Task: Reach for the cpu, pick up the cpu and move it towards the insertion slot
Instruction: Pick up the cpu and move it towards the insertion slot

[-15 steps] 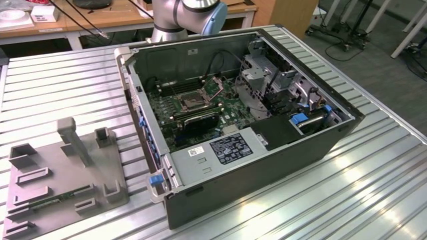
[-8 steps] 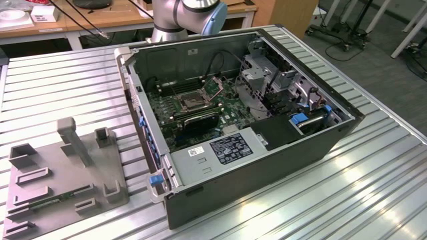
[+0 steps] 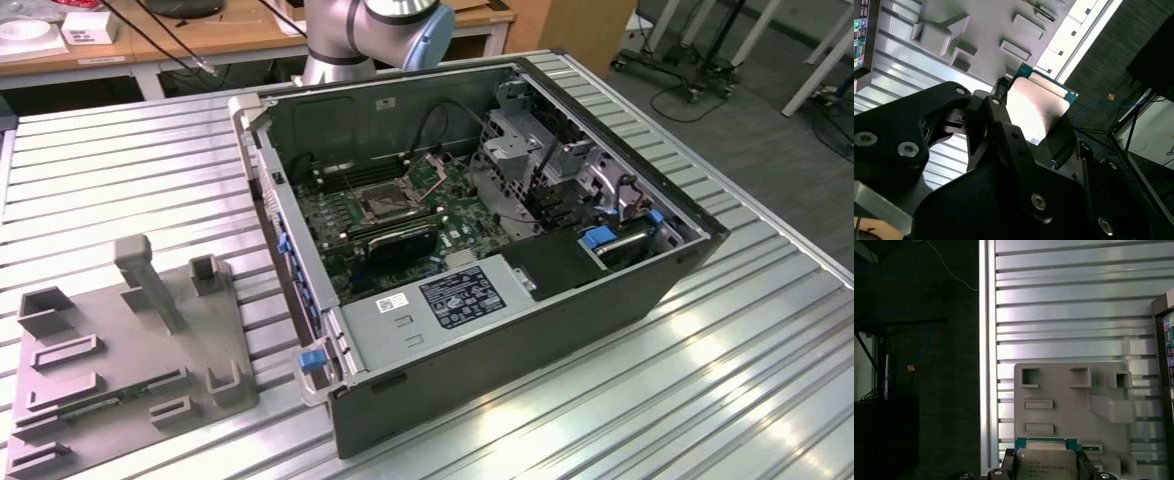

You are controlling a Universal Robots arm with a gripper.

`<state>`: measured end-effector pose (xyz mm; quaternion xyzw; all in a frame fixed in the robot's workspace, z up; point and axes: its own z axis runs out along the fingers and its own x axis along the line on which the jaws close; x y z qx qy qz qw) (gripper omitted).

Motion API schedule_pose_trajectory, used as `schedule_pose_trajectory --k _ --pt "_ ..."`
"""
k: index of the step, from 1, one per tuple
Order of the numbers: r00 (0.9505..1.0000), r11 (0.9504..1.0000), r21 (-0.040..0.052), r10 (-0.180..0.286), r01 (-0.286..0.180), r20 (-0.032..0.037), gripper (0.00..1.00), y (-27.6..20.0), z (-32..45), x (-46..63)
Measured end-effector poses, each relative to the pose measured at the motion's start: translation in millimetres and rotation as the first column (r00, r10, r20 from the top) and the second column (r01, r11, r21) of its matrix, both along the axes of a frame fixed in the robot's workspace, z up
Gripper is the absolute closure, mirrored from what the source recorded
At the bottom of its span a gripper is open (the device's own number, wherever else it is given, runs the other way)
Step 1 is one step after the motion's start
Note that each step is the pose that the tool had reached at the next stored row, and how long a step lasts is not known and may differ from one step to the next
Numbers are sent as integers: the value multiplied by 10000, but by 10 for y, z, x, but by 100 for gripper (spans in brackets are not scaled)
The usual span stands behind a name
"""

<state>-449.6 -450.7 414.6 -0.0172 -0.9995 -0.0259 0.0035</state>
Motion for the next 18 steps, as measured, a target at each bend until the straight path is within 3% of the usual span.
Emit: schedule_pose_trajectory --k 18 --pt "10000 10000 0 0 0 0 45 0 298 0"
